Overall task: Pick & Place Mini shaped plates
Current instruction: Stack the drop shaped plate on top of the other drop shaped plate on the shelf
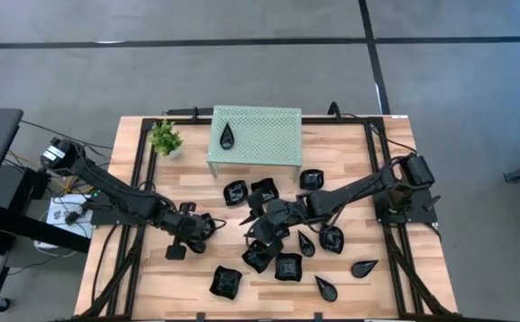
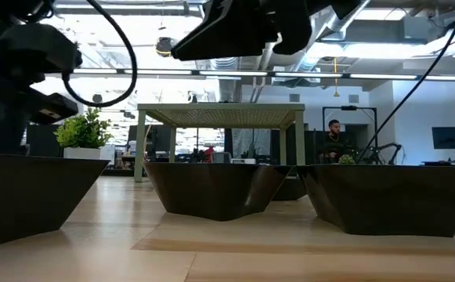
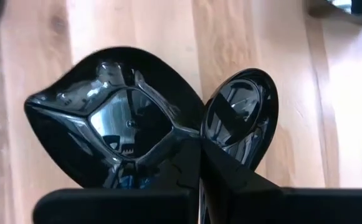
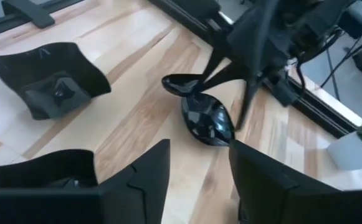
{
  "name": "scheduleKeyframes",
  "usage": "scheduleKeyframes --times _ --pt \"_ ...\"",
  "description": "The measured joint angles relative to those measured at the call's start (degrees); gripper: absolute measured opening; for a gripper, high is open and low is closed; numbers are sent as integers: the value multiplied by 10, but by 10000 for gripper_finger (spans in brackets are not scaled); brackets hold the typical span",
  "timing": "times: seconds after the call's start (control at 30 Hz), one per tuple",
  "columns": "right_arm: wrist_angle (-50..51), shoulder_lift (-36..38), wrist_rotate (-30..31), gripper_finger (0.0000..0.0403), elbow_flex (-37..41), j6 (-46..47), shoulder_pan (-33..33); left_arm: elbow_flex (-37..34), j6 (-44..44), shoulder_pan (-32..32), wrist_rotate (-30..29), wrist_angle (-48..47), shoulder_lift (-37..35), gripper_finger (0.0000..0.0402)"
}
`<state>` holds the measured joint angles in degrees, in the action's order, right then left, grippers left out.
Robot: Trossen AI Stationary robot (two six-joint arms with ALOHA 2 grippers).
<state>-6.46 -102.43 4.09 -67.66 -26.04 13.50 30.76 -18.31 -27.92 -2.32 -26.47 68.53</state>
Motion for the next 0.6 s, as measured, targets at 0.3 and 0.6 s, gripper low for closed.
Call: scheduleKeyframes --times 0.3,0.6 --pt "7 0 2 164 0 6 -1 0 -13 40 20 5 0 23" --pt "10 0 2 151 0 6 0 0 -14 -4 96 8 0 9"
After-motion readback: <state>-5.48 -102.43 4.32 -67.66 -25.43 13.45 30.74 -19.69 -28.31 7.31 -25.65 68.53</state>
